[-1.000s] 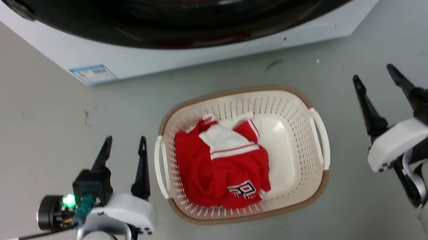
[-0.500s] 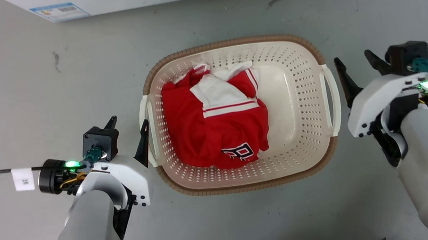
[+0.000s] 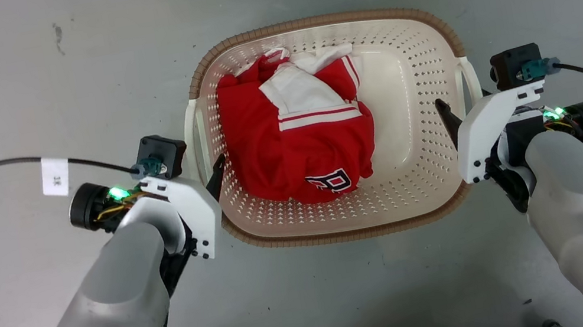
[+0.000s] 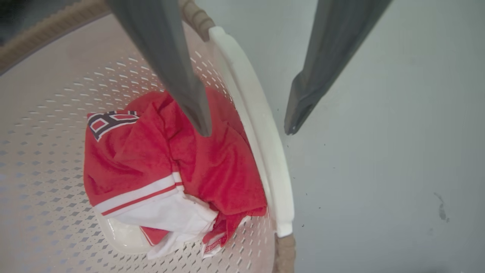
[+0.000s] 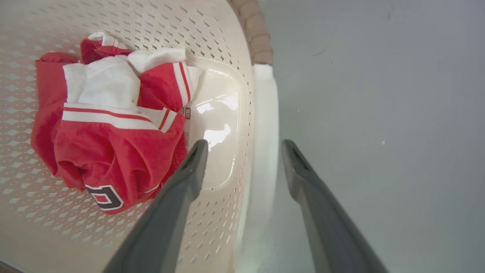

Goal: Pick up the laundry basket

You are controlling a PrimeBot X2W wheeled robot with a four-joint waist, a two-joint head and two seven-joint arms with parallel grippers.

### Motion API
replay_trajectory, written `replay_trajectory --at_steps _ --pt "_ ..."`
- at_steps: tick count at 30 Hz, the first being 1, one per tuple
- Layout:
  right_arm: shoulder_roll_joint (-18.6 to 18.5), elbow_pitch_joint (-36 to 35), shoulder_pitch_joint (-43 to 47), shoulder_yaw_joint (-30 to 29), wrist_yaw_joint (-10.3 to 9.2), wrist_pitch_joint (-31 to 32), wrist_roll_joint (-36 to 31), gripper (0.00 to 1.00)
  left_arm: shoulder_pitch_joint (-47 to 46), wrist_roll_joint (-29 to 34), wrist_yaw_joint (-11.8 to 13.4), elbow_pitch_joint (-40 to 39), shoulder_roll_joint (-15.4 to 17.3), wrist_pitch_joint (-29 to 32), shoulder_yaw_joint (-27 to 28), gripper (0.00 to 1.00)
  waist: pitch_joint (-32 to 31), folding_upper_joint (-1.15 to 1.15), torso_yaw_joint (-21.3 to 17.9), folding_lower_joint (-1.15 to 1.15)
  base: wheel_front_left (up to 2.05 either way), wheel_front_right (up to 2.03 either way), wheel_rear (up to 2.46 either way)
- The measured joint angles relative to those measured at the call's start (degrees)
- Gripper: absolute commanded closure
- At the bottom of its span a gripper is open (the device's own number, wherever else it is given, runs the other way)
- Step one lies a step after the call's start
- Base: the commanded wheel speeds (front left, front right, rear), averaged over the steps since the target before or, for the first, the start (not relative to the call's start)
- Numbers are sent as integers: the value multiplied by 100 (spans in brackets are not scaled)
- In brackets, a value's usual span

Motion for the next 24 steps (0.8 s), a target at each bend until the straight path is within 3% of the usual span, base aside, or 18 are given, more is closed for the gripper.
replay_trajectory --at_steps 7,22,23,24 --pt "1 393 -305 167 0 299 369 0 -400 -721 0 -80 260 360 -854 0 115 0 82 0 0 0 0" --pt "-1 606 -524 -51 0 532 120 0 -798 -1756 0 -51 470 386 -1975 0 253 0 75 -1 0 0 0" --pt "0 606 -524 -100 0 557 136 0 -798 -1826 0 -52 470 404 -2030 22 259 0 81 -1 0 0 0" --pt "-1 608 -524 -137 0 608 192 7 -804 -1907 0 -55 469 410 -2083 100 267 0 89 -1 0 0 0"
